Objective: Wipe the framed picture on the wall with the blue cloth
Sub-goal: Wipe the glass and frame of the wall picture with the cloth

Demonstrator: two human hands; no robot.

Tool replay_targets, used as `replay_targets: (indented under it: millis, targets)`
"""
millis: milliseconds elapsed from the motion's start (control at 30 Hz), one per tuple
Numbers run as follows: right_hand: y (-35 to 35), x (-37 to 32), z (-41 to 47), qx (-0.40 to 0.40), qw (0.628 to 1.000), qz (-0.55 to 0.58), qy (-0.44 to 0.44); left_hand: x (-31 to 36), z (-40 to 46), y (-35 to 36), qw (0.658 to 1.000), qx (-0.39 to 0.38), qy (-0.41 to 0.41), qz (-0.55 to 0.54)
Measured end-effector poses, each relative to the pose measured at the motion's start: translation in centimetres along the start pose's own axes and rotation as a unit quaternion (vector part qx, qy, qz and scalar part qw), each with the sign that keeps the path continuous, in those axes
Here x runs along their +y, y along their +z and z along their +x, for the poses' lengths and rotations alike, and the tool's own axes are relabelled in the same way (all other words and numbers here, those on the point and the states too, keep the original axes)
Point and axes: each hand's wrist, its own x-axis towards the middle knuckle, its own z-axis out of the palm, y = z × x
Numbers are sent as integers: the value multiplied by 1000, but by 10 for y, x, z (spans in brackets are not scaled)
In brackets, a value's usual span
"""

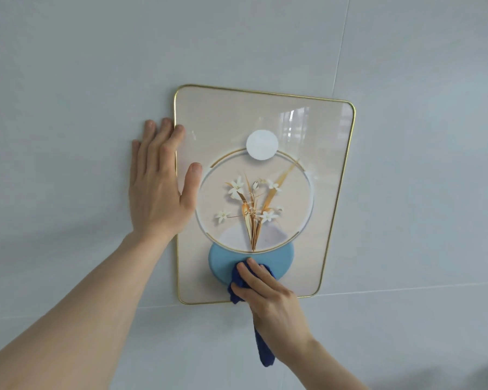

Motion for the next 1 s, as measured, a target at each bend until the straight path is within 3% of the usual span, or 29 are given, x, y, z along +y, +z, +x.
replay_targets:
  millis: [100, 200, 333, 433, 500, 633, 800, 1000]
  targets:
    - [-20, -2, -1, 10, 993, 68, 99, 13, -2, -18, 999, -27, -36, -18]
    - [-38, 5, 1, 69, 973, 114, 188, 23, -18, -29, 998, -36, -56, 1]
    - [-65, 21, 23, 134, 962, 88, 220, 36, -36, -28, 995, -74, -1, 59]
    - [-74, 33, 47, 175, 969, 29, 172, 49, -46, -17, 984, -116, 62, 122]
    - [-70, 38, 56, 161, 980, -13, 114, 55, -58, -7, 973, -154, 82, 151]
    - [-50, 43, 61, 115, 988, -87, 48, 56, -78, 13, 965, -180, 74, 174]
    - [-19, 42, 39, 145, 984, -99, 35, 49, -80, 22, 968, -171, 64, 171]
    - [16, 36, -37, 17, 995, -90, 32, 44, -81, 22, 971, -162, 74, 158]
